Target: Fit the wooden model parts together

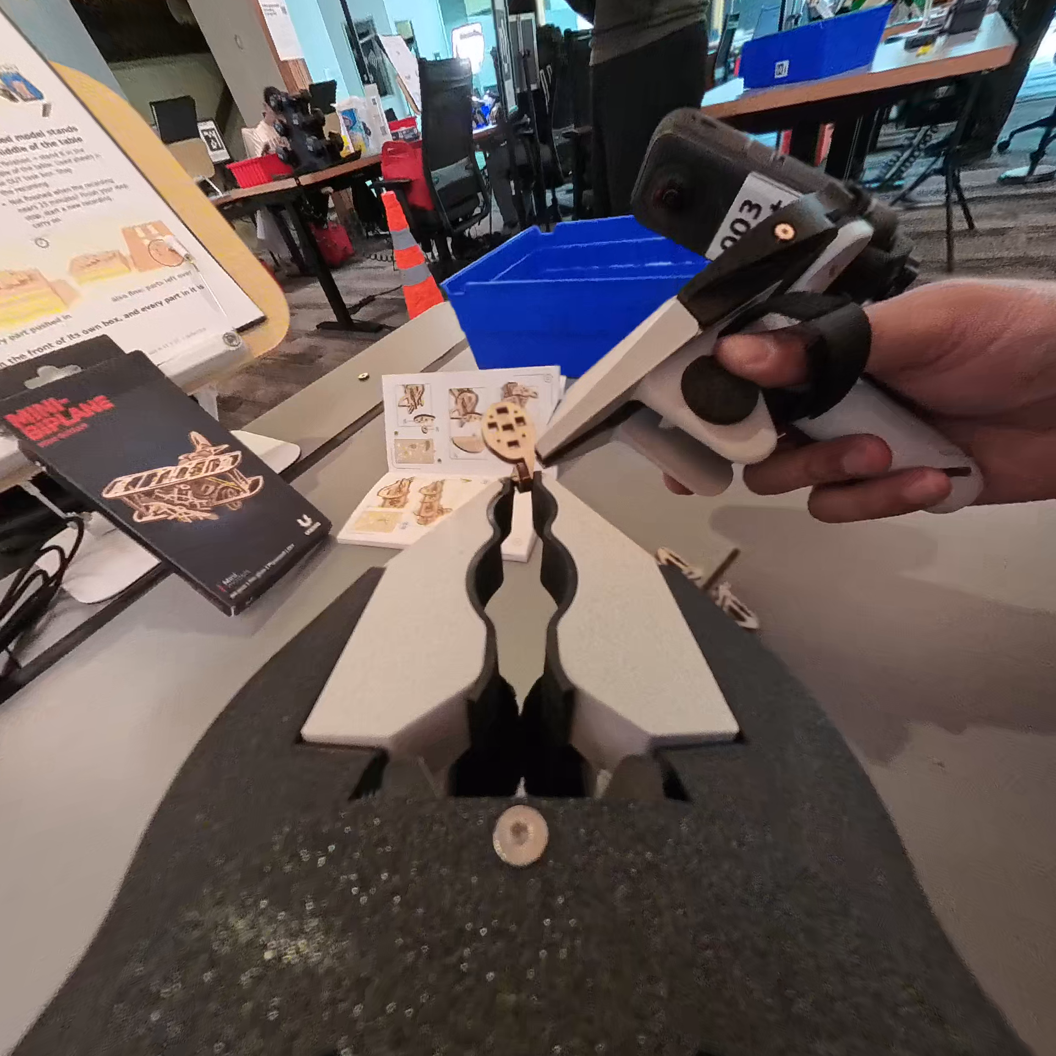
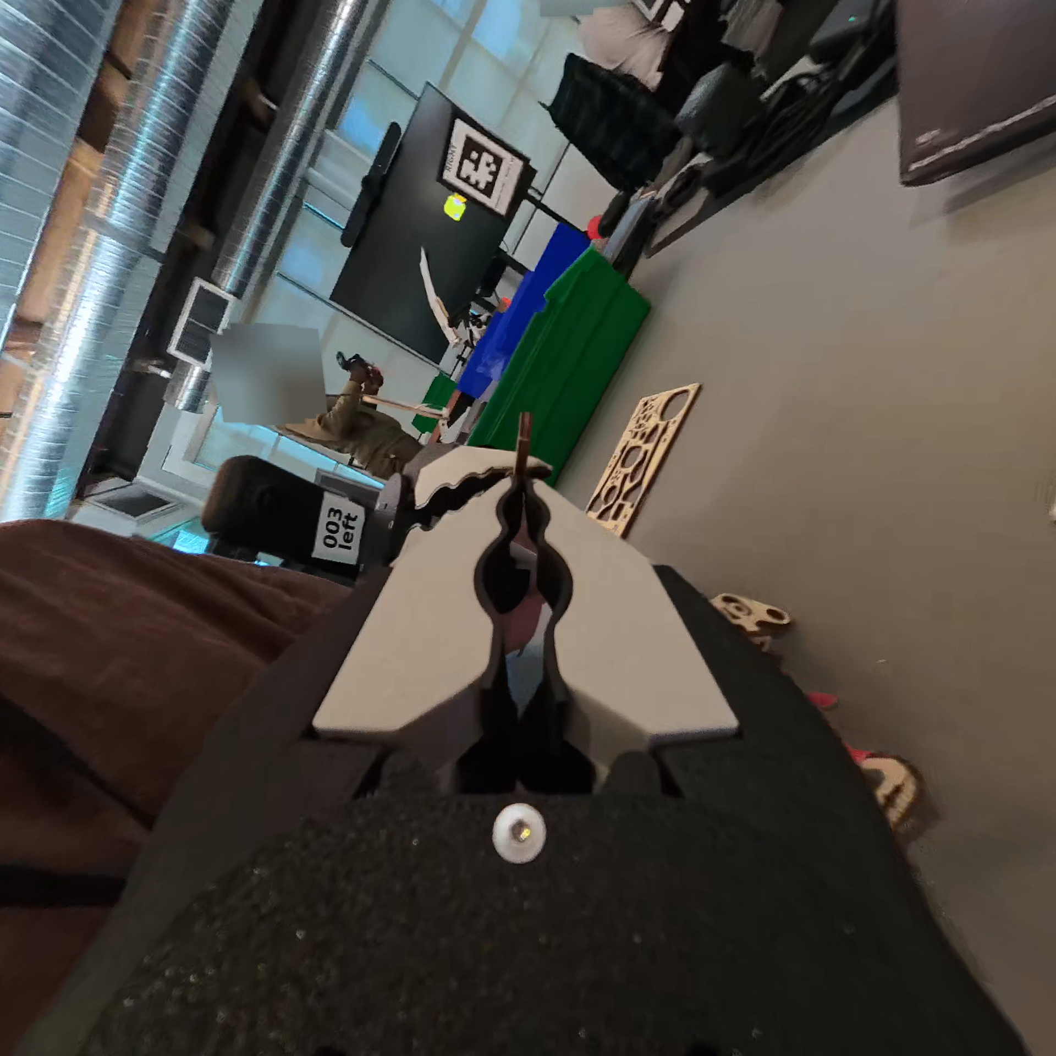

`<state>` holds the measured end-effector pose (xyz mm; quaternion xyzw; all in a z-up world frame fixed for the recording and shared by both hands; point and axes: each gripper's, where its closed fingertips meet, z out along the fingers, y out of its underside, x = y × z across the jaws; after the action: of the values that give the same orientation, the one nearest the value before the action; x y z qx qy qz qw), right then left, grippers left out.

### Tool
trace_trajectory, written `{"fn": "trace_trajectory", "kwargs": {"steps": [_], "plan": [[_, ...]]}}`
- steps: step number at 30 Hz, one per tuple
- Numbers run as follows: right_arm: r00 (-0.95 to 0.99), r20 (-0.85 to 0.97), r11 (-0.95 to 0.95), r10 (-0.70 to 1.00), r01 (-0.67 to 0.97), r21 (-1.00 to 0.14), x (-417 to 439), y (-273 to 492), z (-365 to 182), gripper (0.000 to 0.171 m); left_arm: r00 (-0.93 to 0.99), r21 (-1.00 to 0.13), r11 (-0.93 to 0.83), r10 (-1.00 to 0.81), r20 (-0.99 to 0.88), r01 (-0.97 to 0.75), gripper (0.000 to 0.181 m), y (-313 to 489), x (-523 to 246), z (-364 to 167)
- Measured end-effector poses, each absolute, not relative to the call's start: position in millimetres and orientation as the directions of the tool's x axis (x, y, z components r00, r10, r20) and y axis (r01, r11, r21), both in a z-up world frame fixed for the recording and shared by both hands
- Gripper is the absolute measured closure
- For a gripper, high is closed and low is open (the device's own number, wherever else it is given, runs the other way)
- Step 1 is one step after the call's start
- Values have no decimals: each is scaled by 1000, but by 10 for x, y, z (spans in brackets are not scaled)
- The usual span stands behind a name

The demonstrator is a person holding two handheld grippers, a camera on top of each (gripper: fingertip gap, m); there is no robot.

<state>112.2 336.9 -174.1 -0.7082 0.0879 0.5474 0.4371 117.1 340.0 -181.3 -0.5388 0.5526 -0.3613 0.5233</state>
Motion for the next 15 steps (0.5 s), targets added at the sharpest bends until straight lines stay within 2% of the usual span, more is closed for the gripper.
{"fn": "trace_trajectory", "kwargs": {"steps": [5, 7, 15], "plan": [[475, -826, -550, 304, -621, -559, 1257, 3646, -1807, 157, 146, -970, 165, -971, -192, -176, 178, 3656, 1278, -1780], [493, -819, -530, 293, -629, -569, 1276, 3724, -1797, 167, 145, -976, 135, -976, -160, -168, 178, 3727, 1305, -1806], [437, -857, -529, 274, -675, -514, 1196, 3880, -1837, 161, 183, -991, 43, -981, -66, -128, 178, 3896, 1273, -1920]]}}
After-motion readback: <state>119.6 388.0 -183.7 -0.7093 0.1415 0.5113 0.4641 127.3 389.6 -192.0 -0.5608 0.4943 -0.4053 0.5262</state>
